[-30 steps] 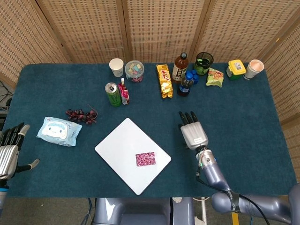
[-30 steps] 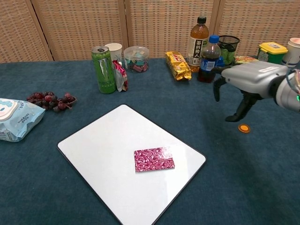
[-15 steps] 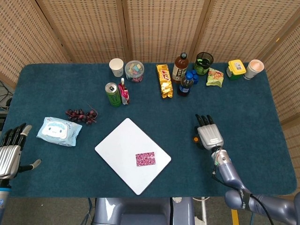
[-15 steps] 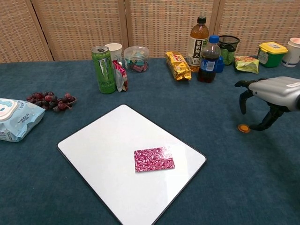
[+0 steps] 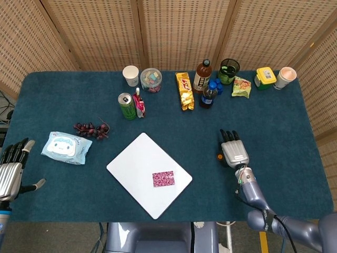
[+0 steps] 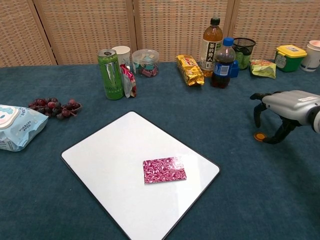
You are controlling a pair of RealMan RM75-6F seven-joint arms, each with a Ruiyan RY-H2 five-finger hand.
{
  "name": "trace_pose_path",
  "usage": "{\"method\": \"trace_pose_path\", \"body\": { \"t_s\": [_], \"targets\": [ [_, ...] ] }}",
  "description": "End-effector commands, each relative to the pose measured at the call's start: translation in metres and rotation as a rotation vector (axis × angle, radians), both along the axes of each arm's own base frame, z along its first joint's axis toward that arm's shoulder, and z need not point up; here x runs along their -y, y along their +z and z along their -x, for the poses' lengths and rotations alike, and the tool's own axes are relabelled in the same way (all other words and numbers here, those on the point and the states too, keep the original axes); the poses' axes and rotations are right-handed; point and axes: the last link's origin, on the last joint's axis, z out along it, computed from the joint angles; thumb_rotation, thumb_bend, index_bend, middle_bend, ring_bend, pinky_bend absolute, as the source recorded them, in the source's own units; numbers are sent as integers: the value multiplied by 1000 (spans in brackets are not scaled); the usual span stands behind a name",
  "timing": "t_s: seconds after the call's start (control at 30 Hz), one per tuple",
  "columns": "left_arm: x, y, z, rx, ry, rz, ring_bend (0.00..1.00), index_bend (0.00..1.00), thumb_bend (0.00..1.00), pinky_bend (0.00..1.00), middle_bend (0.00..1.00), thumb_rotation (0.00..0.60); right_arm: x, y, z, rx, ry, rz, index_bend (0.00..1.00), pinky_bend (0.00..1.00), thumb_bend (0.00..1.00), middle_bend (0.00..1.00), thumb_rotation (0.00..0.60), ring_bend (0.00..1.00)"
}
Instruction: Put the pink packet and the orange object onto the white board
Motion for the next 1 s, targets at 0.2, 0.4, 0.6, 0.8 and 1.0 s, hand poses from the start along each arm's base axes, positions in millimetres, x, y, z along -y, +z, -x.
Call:
{"method": "trace_pose_path", "body": {
  "t_s": [0.2,0.4,0.6,0.8,1.0],
  "targets": [
    [-1,0,1,1,3,-1,0,0,0,0,0,600,3,-3,2,-1,-17,5,419,0,333,0,600,0],
    [-1,-1,1,-3,4,1,0,0,0,0,0,600,2,-5,2,7,-26,-3,419,0,336,0,600,0],
    [-1,-1,0,-4,5,2,0,0,0,0,0,600,1,-9,2,7,-26,-13,419,0,337,0,600,0],
    [-2,-1,0,-4,6,3,0,0,0,0,0,600,0,-12,-1,12,-21,-19,419,0,337,0,600,0],
    [-1,-1,0,-2,6,2,0,0,0,0,0,600,0,-13,-3,14,-13,-17,419,0,350,0,600,0]
  ]
}}
